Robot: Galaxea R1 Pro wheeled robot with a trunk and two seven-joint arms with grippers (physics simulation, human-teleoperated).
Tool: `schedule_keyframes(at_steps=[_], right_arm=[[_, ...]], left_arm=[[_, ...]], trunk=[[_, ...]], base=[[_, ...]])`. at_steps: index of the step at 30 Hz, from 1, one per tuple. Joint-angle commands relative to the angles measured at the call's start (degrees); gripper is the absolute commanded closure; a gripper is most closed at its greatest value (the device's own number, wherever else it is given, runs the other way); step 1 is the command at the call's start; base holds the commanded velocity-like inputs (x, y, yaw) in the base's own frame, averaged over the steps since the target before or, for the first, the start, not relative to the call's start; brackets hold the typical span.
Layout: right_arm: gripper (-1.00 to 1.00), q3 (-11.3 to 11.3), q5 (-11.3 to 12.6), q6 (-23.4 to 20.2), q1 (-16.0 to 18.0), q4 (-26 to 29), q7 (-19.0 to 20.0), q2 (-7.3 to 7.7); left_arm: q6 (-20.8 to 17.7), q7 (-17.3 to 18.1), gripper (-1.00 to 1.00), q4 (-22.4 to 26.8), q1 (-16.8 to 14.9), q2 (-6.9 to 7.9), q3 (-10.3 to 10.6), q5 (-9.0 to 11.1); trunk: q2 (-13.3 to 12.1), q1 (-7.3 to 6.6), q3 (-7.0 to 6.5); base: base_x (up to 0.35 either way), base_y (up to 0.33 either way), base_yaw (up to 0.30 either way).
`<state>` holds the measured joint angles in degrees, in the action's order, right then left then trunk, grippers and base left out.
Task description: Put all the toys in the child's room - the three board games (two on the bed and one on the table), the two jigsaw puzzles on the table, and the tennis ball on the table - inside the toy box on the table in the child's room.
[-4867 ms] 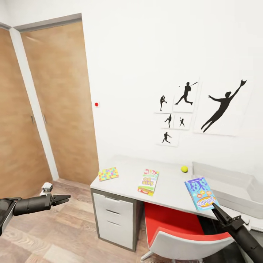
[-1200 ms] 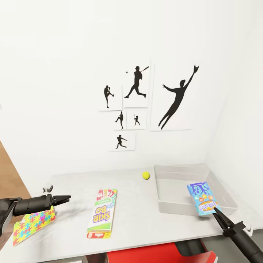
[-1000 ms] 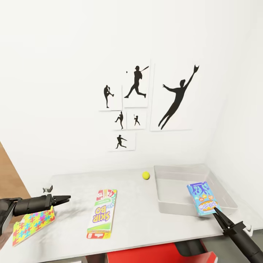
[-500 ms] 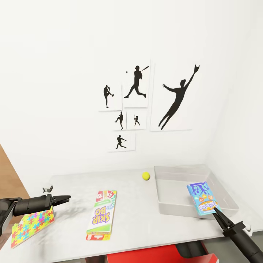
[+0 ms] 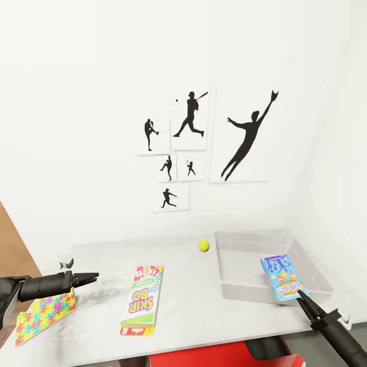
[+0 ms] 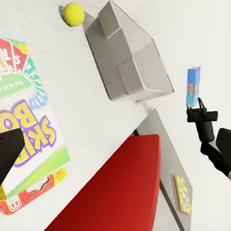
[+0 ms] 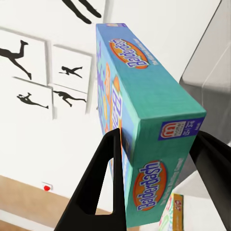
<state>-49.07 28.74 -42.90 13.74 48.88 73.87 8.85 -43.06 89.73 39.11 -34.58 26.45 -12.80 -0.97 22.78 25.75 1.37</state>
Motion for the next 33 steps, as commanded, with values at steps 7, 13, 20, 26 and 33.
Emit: schedule_keyframes(at_steps=[7,13,20,26,33], right_arm=[[1.0,-0.08,0.59,-0.77,0.06,0.04,-0.03,0.07],[1.0,-1.39,0.77,-1.31,0.06,0.35,-0.24,0.01],[1.0,-1.87,0.83,-3.35,0.15,0.64,-0.31,0.08],[1.0,-1.9,0.66,-6.73,0.58,1.0,-0.48,0.18],[1.0,-1.83,0.25,-7.57,1.17,0.89,-0.57,2.17]], left_arm=[[-0.62,0.27,-1.0,0.01,-0.05,0.03,-0.03,-0.15],[-0.61,0.27,-1.0,0.01,-0.05,0.08,-0.05,-0.09],[-0.55,0.27,-1.0,0.01,-0.05,-0.11,-0.03,-0.08],[-0.25,0.27,-1.0,0.01,-0.05,-0.17,-0.03,-0.08],[0.57,0.27,-1.0,0.01,-0.05,-0.25,-0.03,-0.08]], trunk=[[0.13,0.04,0.14],[0.13,0.04,0.14],[0.13,0.04,0.14],[0.13,0.04,0.14],[0.13,0.04,0.14]], base=[[0.0,0.0,0.0],[0.0,0.0,0.0],[0.0,0.0,0.0],[0.0,0.0,0.0],[0.0,0.0,0.0]])
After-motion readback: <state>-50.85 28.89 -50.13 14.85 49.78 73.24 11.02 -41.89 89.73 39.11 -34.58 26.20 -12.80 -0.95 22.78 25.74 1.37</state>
